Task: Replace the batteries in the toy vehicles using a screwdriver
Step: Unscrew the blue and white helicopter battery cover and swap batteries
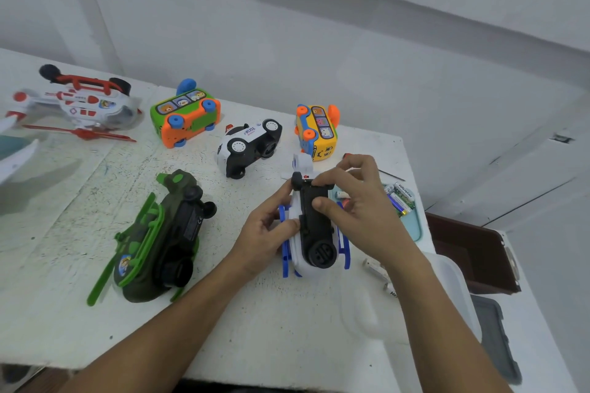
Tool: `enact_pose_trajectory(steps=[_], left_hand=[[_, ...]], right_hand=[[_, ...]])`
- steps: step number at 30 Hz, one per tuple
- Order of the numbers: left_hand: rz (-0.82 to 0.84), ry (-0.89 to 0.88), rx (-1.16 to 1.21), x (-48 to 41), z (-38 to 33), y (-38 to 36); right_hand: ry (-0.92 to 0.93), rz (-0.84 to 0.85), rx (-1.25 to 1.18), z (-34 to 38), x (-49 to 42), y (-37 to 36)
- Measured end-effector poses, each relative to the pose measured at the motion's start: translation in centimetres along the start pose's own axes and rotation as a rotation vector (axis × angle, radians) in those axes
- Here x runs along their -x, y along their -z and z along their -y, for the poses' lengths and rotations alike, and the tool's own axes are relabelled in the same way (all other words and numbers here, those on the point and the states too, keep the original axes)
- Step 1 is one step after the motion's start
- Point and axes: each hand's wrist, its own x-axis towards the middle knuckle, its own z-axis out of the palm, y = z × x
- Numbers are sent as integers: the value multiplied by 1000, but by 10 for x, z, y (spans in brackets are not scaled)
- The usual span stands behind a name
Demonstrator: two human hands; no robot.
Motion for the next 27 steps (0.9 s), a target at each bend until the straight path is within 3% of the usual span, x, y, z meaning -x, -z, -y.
enact_pose_trajectory(steps=[9, 14, 21, 27], left_hand=[[25, 5, 62, 2, -4, 1], [56, -7, 66, 3, -4, 1], [68, -35, 94, -2, -2, -2], [41, -17, 124, -1, -4, -4]], right_hand=[[-66, 104, -133, -3, -4, -4], [-241, 133, -447, -7, -6, 0], [-400, 213, -642, -15, -17, 0], [-395, 438, -627, -30, -39, 28]])
